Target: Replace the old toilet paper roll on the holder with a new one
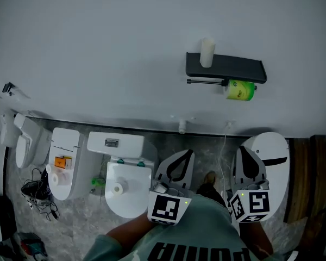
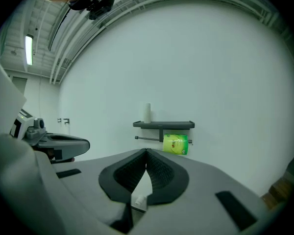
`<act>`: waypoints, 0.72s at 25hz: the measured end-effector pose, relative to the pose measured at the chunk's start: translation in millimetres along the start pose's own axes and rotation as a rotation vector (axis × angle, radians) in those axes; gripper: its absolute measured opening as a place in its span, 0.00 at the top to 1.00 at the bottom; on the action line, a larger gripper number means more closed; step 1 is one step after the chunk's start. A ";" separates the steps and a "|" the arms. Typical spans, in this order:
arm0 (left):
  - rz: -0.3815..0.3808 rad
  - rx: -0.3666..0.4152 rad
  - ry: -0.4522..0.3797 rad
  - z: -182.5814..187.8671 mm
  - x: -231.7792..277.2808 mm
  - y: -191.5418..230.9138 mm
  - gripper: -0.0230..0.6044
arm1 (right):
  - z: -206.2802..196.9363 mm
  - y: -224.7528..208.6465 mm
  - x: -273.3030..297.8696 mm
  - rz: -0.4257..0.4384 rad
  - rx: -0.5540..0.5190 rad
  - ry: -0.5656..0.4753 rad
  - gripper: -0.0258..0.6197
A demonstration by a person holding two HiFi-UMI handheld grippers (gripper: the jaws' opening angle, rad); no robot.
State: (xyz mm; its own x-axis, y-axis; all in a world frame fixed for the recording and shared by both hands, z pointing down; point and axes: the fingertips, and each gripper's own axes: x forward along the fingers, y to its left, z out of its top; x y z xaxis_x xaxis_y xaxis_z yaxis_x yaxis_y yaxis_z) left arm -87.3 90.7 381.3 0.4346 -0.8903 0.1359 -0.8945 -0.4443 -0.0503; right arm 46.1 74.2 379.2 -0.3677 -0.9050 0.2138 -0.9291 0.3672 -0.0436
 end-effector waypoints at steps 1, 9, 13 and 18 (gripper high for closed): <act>-0.010 -0.003 0.001 -2.8 -7.1 -0.5 0.96 | -2.3 5.1 -5.1 -0.009 -0.003 0.003 0.94; -0.076 -0.077 0.032 -32.9 -44.7 -21.1 0.96 | -26.5 26.7 -47.5 -0.075 0.000 0.066 0.94; -0.073 -0.062 0.027 -32.0 -52.3 -33.7 0.96 | -30.3 29.8 -57.2 -0.053 -0.011 0.062 0.94; -0.026 -0.084 0.048 -29.3 -55.6 -51.9 0.96 | -30.9 23.4 -67.7 0.006 -0.031 0.055 0.94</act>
State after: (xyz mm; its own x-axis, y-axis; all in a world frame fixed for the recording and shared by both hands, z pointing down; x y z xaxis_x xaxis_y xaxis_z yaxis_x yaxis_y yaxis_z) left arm -68.2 166.2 405.4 0.4541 -0.8719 0.1833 -0.8895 -0.4555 0.0370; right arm 50.5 150.8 393.8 -0.3695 -0.8901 0.2670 -0.9251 0.3795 -0.0152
